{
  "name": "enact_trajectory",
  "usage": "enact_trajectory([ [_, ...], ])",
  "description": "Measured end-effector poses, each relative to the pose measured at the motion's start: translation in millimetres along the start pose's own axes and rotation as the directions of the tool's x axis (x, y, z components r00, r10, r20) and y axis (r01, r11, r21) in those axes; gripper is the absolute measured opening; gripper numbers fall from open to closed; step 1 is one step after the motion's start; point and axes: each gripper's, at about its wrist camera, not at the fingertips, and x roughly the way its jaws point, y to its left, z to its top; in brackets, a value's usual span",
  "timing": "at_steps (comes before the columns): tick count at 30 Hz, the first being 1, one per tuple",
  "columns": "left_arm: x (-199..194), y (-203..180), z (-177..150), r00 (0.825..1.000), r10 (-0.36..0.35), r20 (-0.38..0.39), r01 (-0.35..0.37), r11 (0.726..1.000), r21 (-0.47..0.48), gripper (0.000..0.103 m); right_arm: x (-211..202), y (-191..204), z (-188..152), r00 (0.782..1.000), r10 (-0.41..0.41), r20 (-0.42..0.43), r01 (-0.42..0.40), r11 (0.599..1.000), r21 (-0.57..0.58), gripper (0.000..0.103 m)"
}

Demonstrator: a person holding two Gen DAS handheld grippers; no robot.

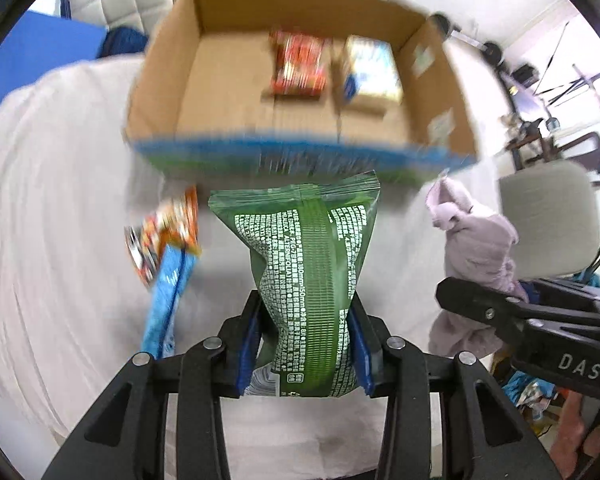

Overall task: Organize soft objects
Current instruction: 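Carry the green bag and lilac towel into the box and release both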

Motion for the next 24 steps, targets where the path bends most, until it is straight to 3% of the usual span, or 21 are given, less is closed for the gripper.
enact_trajectory([
  [4, -40.1, -0.5, 37.0, 0.997, -0.009, 0.071, 0.007, 1.000, 0.023, 0.037, -45.3, 8.2, 23.8, 0.997, 0.012, 0.073, -0.011, 1.000, -0.008, 0.041],
  [8, -51.9, 15.4, 72.9, 0.991, 0.042, 0.126, -0.048, 0.998, 0.039, 0.037, -55.6, 14.9, 59.3, 0.991, -0.006, 0.131, 0.003, 1.000, 0.025, 0.041],
  [11, -48.3, 25.4, 105.4, 0.989, 0.063, 0.132, -0.068, 0.997, 0.033, 0.037, -34.0, 16.9, 90.2, 0.988, -0.029, 0.153, 0.019, 0.998, 0.064, 0.041],
  [16, -23.5, 44.1, 151.6, 0.991, 0.092, 0.099, -0.094, 0.995, 0.013, 0.037, 1.7, 0.8, 133.4, 0.989, -0.090, 0.116, 0.075, 0.989, 0.129, 0.041],
  [24, 36.2, 72.3, 218.4, 0.992, 0.127, -0.004, -0.127, 0.992, -0.016, 0.037, 60.3, -14.0, 165.4, 0.981, -0.191, 0.023, 0.186, 0.973, 0.133, 0.041],
])
